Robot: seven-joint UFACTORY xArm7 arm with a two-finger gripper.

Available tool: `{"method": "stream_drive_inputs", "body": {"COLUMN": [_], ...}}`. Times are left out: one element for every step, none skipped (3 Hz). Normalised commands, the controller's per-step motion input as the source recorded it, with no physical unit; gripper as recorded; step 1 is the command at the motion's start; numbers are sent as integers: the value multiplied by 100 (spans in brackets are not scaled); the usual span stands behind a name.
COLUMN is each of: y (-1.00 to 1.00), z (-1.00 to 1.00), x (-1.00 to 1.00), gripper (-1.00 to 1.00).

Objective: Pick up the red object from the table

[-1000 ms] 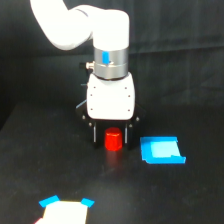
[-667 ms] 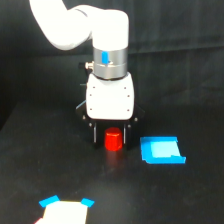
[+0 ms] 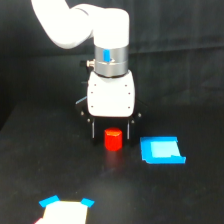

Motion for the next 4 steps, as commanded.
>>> {"method": "stream_drive_inputs", "body": {"y": [-77,-2,100,77], "z": [-48,4,11,-32], "x": [-59,-78,-35,-22], "gripper": [92,-100,100,100]}}
